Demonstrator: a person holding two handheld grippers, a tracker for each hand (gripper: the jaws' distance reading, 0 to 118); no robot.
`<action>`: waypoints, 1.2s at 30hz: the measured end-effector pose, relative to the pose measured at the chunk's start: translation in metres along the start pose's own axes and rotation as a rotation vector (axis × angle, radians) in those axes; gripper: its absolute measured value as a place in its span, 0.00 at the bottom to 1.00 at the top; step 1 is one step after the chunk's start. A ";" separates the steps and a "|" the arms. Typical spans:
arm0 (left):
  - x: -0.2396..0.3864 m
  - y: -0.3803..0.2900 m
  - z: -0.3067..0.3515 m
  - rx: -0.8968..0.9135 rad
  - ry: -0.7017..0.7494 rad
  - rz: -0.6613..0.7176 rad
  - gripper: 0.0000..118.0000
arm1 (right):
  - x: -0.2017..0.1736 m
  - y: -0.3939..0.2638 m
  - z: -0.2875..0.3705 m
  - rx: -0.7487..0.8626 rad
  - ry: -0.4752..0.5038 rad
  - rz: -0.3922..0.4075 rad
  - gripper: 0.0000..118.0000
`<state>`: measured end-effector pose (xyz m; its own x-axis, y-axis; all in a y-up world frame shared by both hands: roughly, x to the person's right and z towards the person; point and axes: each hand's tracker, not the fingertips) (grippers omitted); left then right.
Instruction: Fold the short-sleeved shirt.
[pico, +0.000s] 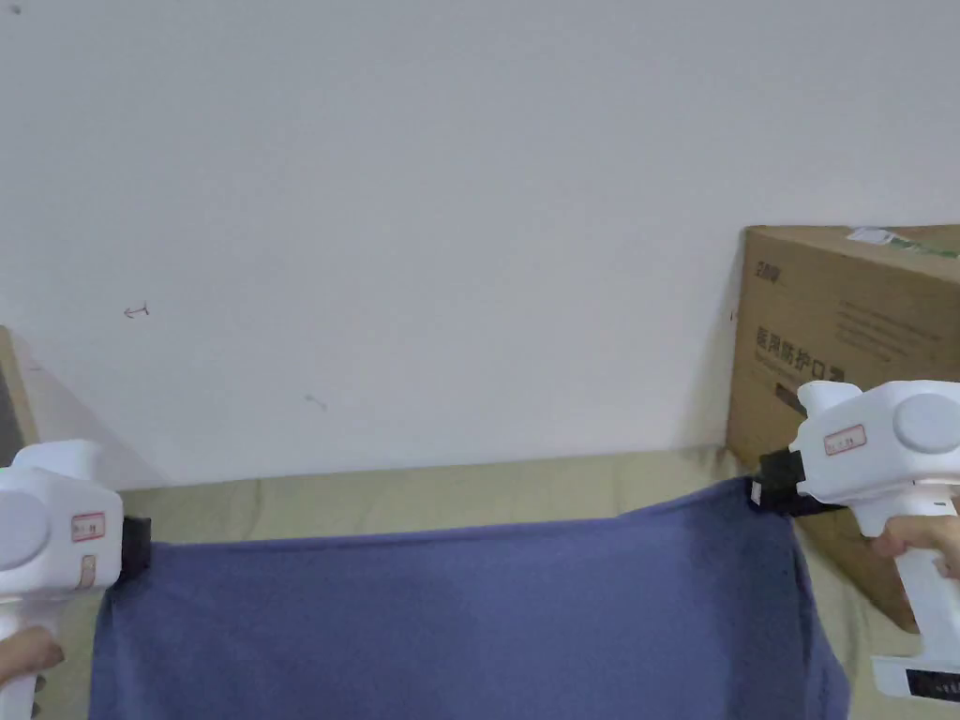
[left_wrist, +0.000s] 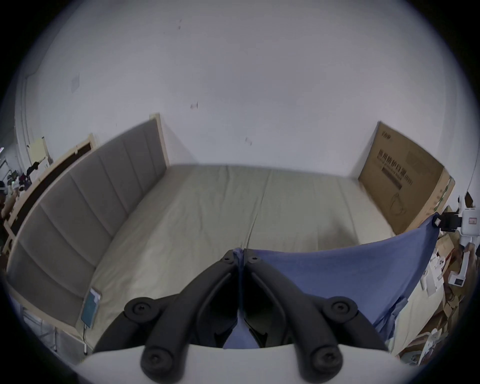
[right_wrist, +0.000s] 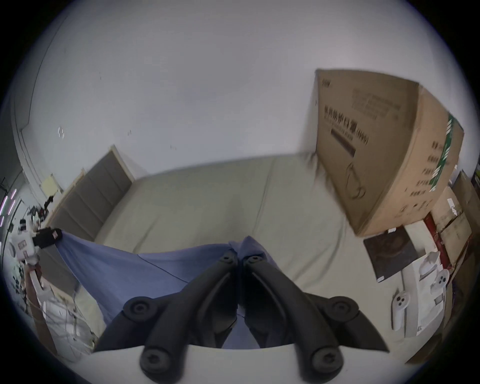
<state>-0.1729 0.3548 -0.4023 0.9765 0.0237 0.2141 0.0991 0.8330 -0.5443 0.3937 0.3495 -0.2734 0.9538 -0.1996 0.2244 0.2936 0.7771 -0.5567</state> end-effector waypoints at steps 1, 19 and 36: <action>0.003 0.013 0.002 0.013 0.008 -0.006 0.01 | 0.000 0.012 0.008 0.022 0.009 -0.022 0.03; 0.034 0.278 0.027 0.340 0.128 0.002 0.01 | -0.049 0.264 0.091 0.334 -0.018 -0.142 0.03; 0.049 0.195 -0.096 0.162 0.204 -0.072 0.01 | -0.040 0.196 -0.014 0.174 -0.139 -0.067 0.03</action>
<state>-0.0874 0.4652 -0.5758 0.9881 -0.1369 0.0703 0.1536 0.9067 -0.3929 0.4140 0.5010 -0.4030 0.9112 -0.1798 0.3707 0.3293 0.8587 -0.3928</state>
